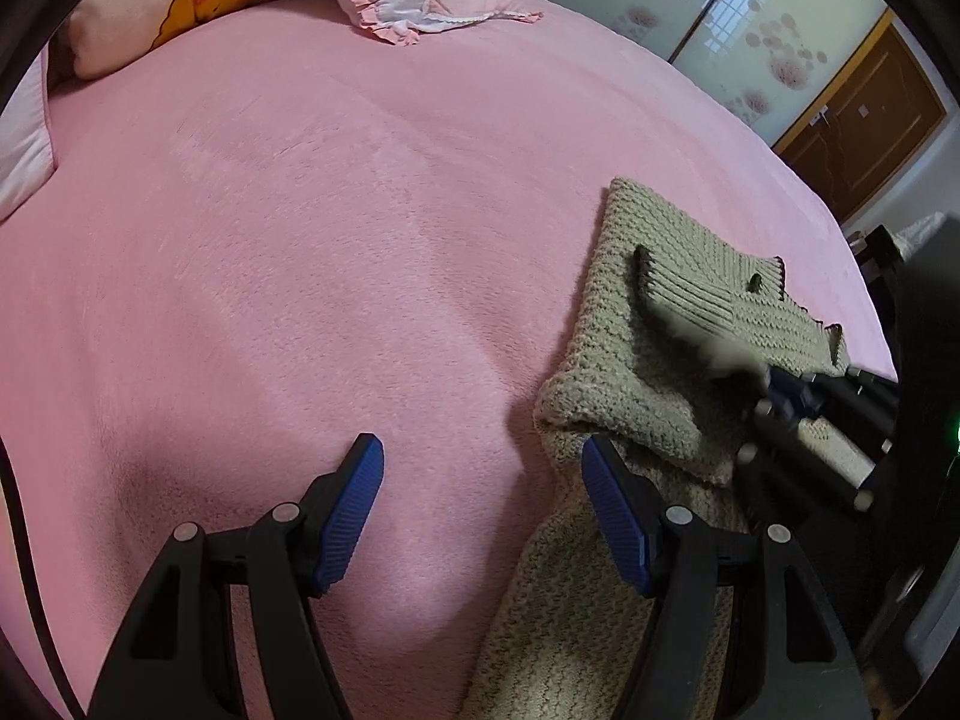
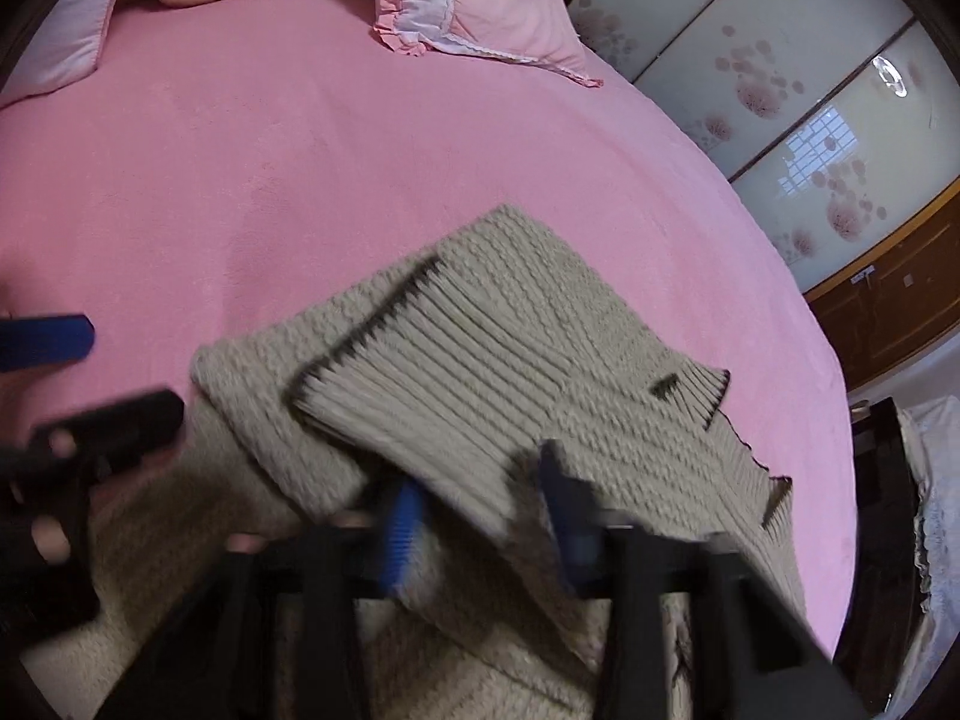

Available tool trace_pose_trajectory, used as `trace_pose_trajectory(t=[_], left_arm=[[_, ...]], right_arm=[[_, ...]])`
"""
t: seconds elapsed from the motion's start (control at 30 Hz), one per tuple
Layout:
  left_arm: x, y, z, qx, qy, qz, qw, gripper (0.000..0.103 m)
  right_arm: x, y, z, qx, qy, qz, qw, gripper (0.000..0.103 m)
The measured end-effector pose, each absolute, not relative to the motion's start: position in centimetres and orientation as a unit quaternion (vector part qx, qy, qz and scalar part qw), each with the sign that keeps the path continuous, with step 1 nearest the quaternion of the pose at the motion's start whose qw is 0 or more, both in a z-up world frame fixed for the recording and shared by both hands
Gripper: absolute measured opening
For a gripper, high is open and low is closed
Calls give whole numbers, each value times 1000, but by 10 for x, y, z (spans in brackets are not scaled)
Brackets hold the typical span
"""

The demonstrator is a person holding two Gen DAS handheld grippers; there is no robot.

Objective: Fold large clothes
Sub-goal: 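Grasp the cardigan side edge with the right gripper and lift it toward the center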

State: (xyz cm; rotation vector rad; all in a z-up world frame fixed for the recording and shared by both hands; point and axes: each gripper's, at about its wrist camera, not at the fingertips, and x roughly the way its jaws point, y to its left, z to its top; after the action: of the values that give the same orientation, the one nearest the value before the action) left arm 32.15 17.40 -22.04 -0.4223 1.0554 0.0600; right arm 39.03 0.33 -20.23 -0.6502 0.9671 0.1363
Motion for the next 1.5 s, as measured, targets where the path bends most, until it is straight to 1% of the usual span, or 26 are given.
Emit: trace_pose_trajectory(t=[0.1,0.17,0.3,0.4,0.47,0.53,0.57,0.7,0.73,0.8,0.9,1.0,1.17,1.27,1.43,1.47,1.5], left_arm=[[324,168,-215,-193,498,23,845,67],[326,162,-211,-185,496,20,848,67],[332,146,-203,-165,492,10,855,67],[339,134,-199,-156,490,3,858,67],[343,126,-198,-149,489,-1,859,67],[347,117,-200,-145,491,-6,859,67],[350,111,-201,-142,493,-10,858,67],[356,95,-207,-113,503,-14,857,67],[359,89,-210,-104,505,-15,857,67],[361,83,-212,-88,508,-14,857,67],[364,81,-211,-70,509,-18,858,67],[368,86,-200,-60,495,-25,866,67],[396,101,-183,-80,478,-23,874,67],[427,108,-187,-98,495,-11,863,67],[467,106,-203,-129,515,-12,847,67],[473,102,-208,-131,522,-18,842,67],[478,99,-212,-131,527,-20,839,63]], right_arm=[[395,-9,-176,-283,430,52,856,7],[398,-31,-148,-247,411,34,877,7],[401,-110,-94,-141,369,-25,918,7],[391,-195,-76,-50,349,-85,932,7],[383,-245,-83,-4,355,-112,928,7],[374,-288,-104,43,378,-127,916,7],[369,-308,-120,67,398,-134,905,8],[351,-357,-189,154,501,-121,843,14],[347,-363,-200,174,515,-111,832,16],[334,-375,-206,220,507,-82,829,18],[322,-391,-197,254,481,-62,837,29],[320,-399,-187,257,468,-53,844,29],[337,-410,-181,240,468,-70,848,30],[343,-416,-191,220,484,-97,841,30],[347,-423,-203,220,485,-95,841,30],[348,-424,-205,221,484,-95,841,30],[350,-426,-207,224,483,-94,841,30]])
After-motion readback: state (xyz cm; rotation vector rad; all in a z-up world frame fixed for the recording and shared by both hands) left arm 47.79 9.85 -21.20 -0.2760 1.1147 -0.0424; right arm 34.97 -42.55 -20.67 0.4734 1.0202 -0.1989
